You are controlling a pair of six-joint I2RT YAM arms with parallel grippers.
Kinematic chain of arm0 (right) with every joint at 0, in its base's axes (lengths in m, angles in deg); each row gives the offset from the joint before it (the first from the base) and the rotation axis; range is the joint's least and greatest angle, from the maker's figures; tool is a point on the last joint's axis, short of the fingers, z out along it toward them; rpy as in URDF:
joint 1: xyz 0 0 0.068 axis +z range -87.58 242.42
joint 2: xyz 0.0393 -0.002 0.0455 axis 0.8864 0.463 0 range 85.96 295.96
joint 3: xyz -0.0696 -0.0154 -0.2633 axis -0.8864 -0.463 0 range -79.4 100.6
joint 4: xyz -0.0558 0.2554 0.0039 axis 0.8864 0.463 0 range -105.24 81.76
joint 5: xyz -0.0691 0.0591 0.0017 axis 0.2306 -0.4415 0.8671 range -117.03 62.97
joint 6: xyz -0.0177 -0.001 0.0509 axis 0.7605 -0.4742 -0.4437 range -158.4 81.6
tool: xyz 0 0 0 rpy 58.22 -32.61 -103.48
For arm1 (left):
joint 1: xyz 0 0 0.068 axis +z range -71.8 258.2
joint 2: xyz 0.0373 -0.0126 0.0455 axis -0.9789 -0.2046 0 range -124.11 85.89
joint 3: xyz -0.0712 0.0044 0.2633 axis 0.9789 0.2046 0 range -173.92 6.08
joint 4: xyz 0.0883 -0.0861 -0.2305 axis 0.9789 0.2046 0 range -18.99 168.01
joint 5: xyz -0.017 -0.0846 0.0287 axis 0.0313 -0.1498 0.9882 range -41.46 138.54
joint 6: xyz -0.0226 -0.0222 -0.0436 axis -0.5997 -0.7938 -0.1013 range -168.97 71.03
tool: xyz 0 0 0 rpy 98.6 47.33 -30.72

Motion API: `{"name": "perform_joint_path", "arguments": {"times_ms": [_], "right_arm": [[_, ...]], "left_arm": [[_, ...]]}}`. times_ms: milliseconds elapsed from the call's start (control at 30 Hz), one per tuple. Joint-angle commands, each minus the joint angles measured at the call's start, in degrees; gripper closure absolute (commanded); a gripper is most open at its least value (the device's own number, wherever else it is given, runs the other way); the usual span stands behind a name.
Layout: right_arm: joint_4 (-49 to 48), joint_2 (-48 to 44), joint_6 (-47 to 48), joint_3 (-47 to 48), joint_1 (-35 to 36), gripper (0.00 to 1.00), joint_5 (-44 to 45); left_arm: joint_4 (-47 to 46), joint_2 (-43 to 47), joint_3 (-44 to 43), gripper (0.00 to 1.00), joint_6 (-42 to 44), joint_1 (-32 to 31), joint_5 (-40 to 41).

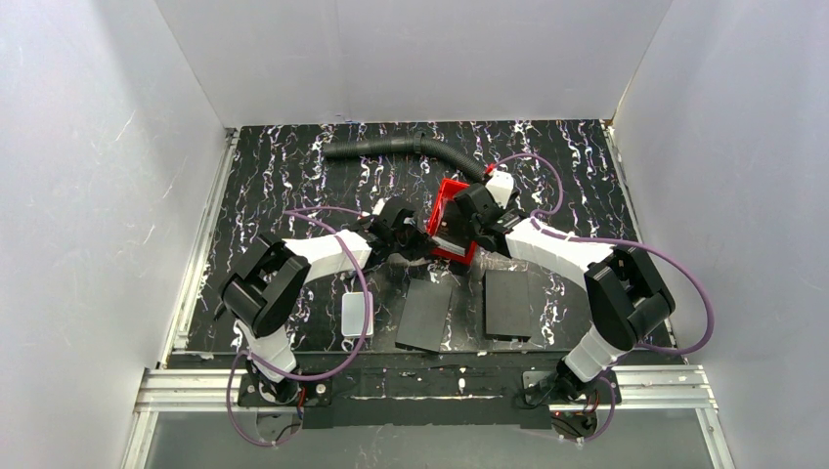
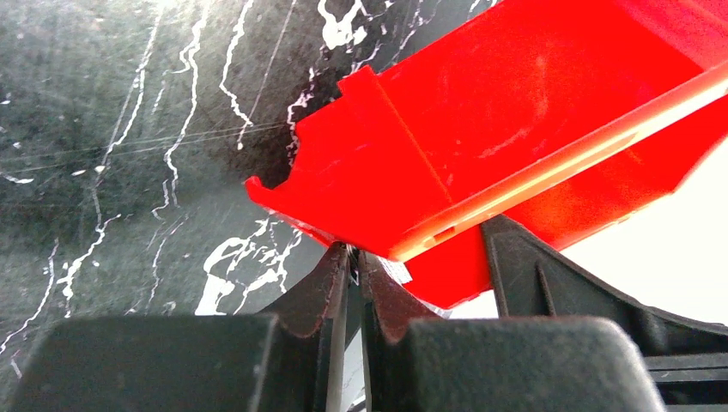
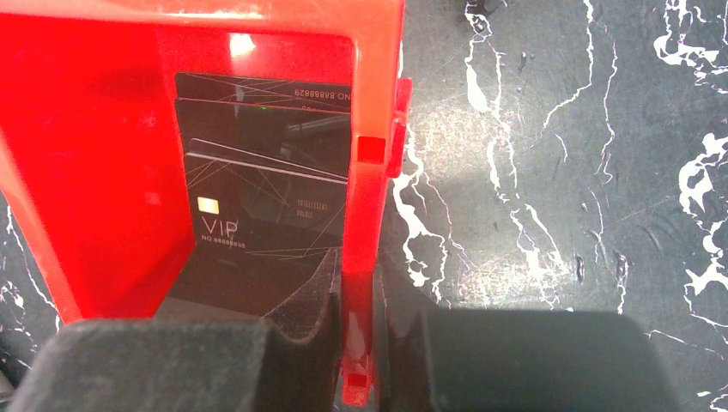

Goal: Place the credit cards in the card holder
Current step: Pick up the credit card from the storage box.

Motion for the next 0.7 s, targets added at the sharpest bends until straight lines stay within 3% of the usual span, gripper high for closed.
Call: {"name": "perform_joint_path", "arguments": {"times_ms": [0, 667], "right_arm": [[6.64, 0.41, 0.90, -2.24, 0.17, 0.99, -1.46], [7.97, 1.09, 0.16, -1.16, -0.42, 0.99, -1.30]], "left_arm": [[-0.64, -0.99, -0.20, 0.97, -0.97, 0.47, -0.55], [-2.20, 5.59, 2.22, 1.00, -6.89, 2.16, -5.70]]}}
